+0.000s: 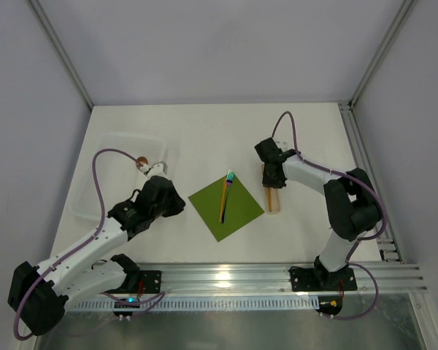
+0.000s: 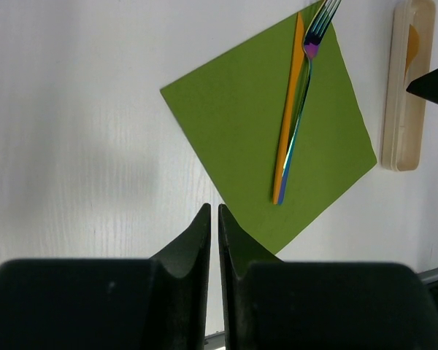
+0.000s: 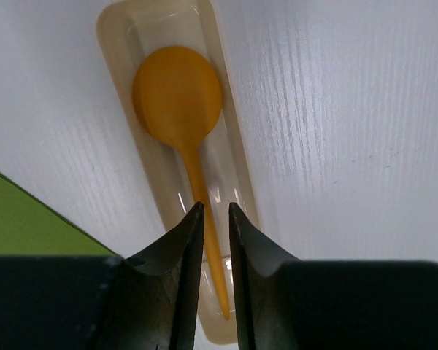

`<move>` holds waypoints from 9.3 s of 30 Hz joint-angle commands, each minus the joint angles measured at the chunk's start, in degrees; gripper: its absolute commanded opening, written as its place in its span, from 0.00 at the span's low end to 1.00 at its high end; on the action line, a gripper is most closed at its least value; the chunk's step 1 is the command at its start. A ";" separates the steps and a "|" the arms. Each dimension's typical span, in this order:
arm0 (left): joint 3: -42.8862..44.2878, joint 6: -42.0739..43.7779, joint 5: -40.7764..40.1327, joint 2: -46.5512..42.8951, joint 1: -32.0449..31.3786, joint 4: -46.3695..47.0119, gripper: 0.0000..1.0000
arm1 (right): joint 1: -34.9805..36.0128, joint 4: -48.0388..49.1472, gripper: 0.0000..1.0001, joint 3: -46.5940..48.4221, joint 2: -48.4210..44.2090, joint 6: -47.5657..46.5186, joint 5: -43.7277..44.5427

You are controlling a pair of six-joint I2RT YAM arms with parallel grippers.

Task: Place the utensils on the paper napkin and roll it up
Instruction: Pick up the utensils from the container, then place the utensils on the napkin, then pick up the utensils from the napkin.

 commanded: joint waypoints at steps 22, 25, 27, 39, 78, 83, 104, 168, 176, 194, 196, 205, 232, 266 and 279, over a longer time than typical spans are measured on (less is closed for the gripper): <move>0.62 -0.22 0.26 0.01 -0.13 0.74 0.09 | -0.48 4.62 0.24 2.13 3.85 -2.80 -0.71; 0.62 -0.31 0.35 0.10 -0.13 0.74 0.09 | -0.48 4.97 0.23 2.04 4.03 -2.72 -0.79; 0.62 -0.31 0.52 0.10 -0.13 0.74 0.09 | -0.57 5.15 0.23 2.13 4.03 -2.72 -0.71; 0.71 -0.66 1.05 -0.52 -0.13 0.30 0.08 | -0.48 5.94 0.15 1.86 3.41 -2.63 -1.50; 0.80 -0.40 0.70 -3.24 -0.13 -1.11 0.09 | 8.04 70.06 0.04 -31.88 -12.16 24.08 -22.94; 0.62 -0.31 0.53 -3.94 -0.21 -1.37 0.09 | 8.22 73.52 0.04 -30.57 -6.97 26.55 -24.61; 0.27 -0.04 0.00 -4.03 -0.13 -1.28 0.09 | 7.34 73.88 0.08 -29.51 -0.89 27.61 -25.14; -0.17 0.04 1.67 -11.41 -0.13 -6.12 0.10 | 27.82 -31.76 0.35 31.48 16.33 32.61 22.32; 0.09 0.57 1.58 -12.91 -0.21 -7.08 0.11 | 27.99 -31.32 0.34 33.50 20.02 32.61 21.35; 0.18 0.83 1.93 -14.14 -0.13 -7.79 0.11 | 27.82 -29.30 0.34 36.05 24.77 30.24 20.56; 0.10 0.75 1.76 -14.14 -0.13 -7.79 0.11 | 27.64 -28.78 0.34 36.14 25.12 29.98 20.13; -0.17 0.83 1.41 -14.23 -0.13 -7.79 0.11 | 27.11 -28.51 0.30 36.14 26.00 29.54 20.04; -0.96 0.75 1.23 -14.58 -0.13 -7.70 0.11 | 26.32 -27.54 0.24 35.88 27.85 29.01 19.16; -1.14 0.57 0.62 -14.40 -0.13 -7.87 0.12 | 26.41 -18.60 0.04 23.67 12.65 29.10 20.13; -0.87 0.57 0.70 -13.88 -0.13 -8.05 0.12 | 20.18 26.21 0.04 -15.47 -14.66 20.57 4.23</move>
